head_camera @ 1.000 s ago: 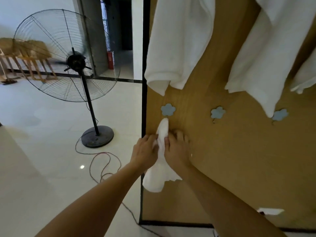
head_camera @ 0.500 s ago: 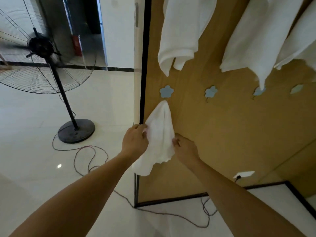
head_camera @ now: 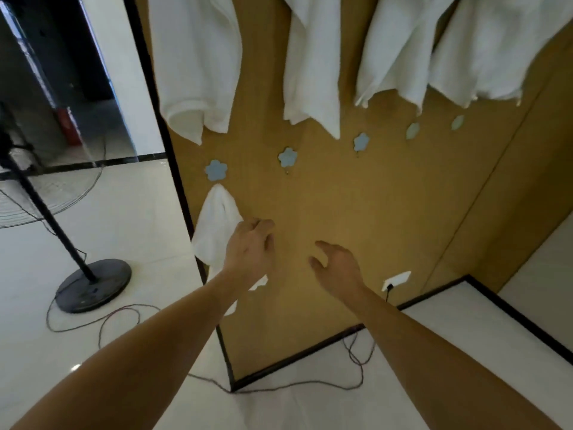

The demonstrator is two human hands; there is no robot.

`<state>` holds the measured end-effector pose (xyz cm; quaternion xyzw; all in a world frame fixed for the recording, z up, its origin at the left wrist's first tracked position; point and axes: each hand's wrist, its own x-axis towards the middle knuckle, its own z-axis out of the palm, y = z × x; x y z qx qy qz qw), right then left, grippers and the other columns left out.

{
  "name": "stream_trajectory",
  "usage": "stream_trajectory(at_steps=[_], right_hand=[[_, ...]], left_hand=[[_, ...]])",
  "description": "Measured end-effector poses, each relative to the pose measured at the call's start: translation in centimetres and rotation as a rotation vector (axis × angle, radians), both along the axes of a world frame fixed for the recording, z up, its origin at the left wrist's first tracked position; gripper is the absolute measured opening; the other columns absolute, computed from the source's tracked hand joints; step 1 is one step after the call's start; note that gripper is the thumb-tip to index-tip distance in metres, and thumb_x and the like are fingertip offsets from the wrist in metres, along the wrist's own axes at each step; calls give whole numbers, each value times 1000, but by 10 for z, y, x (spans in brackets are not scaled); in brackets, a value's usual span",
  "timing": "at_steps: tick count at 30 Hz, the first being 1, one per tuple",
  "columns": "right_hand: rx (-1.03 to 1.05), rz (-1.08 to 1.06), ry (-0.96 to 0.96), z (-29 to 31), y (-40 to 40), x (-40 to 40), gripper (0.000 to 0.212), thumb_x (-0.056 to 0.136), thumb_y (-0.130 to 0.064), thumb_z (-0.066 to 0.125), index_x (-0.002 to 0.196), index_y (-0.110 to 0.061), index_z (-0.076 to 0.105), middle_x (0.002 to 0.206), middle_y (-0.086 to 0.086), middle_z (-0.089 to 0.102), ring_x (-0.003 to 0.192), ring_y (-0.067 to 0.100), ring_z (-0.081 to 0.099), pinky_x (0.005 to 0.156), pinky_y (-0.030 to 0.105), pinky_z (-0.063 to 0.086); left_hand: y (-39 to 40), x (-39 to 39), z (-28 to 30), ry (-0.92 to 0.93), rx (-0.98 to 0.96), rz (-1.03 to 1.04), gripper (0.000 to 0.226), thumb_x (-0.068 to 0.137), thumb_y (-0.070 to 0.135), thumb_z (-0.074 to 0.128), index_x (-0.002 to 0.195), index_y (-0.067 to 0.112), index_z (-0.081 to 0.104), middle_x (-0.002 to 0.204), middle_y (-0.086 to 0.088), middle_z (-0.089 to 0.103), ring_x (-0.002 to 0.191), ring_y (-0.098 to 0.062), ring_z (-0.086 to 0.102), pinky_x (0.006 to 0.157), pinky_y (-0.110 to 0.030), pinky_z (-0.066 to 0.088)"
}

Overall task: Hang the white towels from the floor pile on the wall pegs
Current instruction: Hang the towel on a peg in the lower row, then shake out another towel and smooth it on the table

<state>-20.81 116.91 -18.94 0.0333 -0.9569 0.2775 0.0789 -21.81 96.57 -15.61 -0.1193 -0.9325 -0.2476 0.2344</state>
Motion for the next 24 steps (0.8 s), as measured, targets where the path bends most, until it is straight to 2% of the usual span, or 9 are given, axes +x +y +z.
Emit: stream_trajectory(at_steps=[4,7,11,13,18,24], right_hand=[[-4,-122,7,-1,105,52,55,97,-44,54,145,-18,46,140,8,55,124,26,52,103,35,44],[10,-258,-26,-8,200,108,55,97,-44,52,146,-20,45,140,8,53,126,28,48,103,39,44],[40,-486,-68,-22,329,206,54,97,-45,51,146,-23,44,139,8,54,124,31,48,101,39,43],[44,-617,-111,-29,389,264,56,97,-47,50,148,-24,41,142,8,52,126,31,45,104,40,41],[-15,-983,-184,-50,505,426,57,96,-49,50,147,-27,40,143,5,51,128,28,44,104,41,41],[-144,-1450,-265,-84,578,627,58,94,-50,52,146,-28,41,143,4,51,128,27,46,103,41,43]], left_hand=[[110,22,3,-64,-70,-117,34,95,24,50,128,20,59,127,-5,57,112,-24,53,93,-36,48],[213,53,-4,-119,-95,-284,38,97,24,50,134,16,56,132,-7,55,116,-24,50,98,-34,43],[361,108,-22,-179,-163,-567,34,96,23,48,126,11,60,127,-10,57,110,-25,51,90,-35,46],[437,144,-32,-217,-202,-684,37,97,28,50,130,13,57,133,-7,54,116,-25,50,93,-36,46],[612,259,-55,-259,-336,-1032,44,98,32,50,140,18,48,141,-6,47,128,-24,42,107,-39,37],[778,437,-84,-265,-500,-1451,45,98,38,48,141,25,45,143,0,44,128,-21,40,108,-34,36]])
